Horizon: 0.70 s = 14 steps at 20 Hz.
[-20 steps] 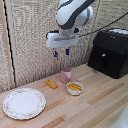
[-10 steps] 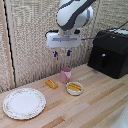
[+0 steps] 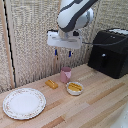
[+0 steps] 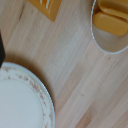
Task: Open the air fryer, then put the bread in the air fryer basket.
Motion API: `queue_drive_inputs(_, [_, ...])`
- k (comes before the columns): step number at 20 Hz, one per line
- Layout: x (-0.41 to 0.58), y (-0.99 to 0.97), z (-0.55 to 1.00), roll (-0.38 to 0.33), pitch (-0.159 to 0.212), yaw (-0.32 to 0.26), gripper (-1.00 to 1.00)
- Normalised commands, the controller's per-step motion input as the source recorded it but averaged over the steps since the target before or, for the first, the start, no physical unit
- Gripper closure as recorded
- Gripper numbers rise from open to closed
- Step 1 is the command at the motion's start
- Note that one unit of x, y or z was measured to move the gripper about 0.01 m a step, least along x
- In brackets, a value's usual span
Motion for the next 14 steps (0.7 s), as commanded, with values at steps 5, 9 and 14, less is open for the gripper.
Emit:
queue_drive_inputs(5, [0.121,-0.14,-0.04,-0.354,-0.001,-0.203,-1.0])
queue_drive_inputs(9, [0.027,-0.16,-0.15,-0.375,0.0,-0.175,-1.0])
queue_drive_inputs(14, [-0.022,-0.15,-0.12,-0.375,-0.038,-0.125,-1.0])
